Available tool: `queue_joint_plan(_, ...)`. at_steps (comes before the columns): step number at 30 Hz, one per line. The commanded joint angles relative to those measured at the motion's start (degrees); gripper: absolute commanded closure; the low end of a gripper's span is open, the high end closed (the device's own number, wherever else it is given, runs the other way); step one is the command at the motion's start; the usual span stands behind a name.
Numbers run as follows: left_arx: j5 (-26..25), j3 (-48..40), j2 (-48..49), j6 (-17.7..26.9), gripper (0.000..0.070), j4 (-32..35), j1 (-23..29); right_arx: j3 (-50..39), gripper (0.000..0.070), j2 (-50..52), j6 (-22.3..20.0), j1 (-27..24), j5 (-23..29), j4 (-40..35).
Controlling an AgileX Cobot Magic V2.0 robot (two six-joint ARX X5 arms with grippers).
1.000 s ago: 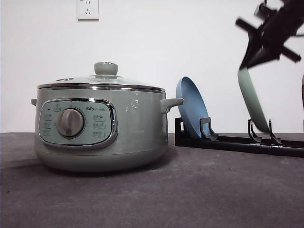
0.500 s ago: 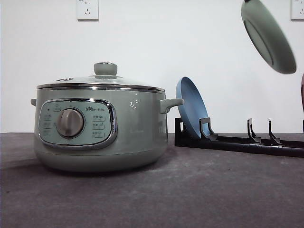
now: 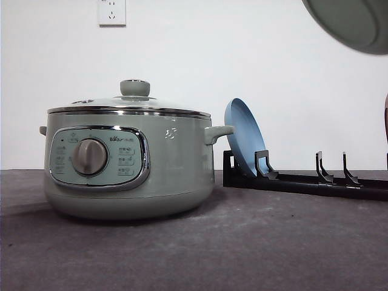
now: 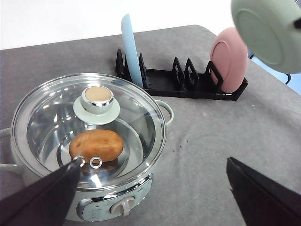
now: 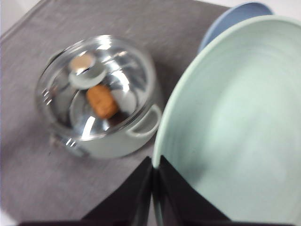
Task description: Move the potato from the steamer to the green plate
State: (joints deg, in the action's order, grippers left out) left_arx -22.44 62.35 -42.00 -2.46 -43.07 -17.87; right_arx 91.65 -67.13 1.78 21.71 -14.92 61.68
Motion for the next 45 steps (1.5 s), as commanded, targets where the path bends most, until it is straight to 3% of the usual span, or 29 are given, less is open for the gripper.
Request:
queue_joint_plan(1,-0.2,1.0,-0.3,0.3,0.0064,0.6,-0.3,0.7,0.0696,0.9,-1.4,2.3,0.6,0.1)
queue_joint_plan(8,-0.2,1.0,-0.3,0.3,0.0064,0.7,-0.3,-4.4,0.0696,6.5,-0.4,10.7,7.7,2.9)
queue_joint_plan(16,-0.2,1.0,-0.3,0.3,0.0064,0.7,-0.3,-16.4,0.0696,11.1,5.3,18.7,15.6,1.8)
queue_joint_plan(30,-0.2,1.0,-0.3,0.3,0.0064,0.6,-0.3,-33.2,0.0696,5.1,13.8,35.3,27.4,-5.8)
queue_joint_plan(45,-0.2,1.0,-0.3,0.4,0.0064,0.6,-0.3,-36.5,0.0696,-7.6,17.0,41.2,32.1,-11.3)
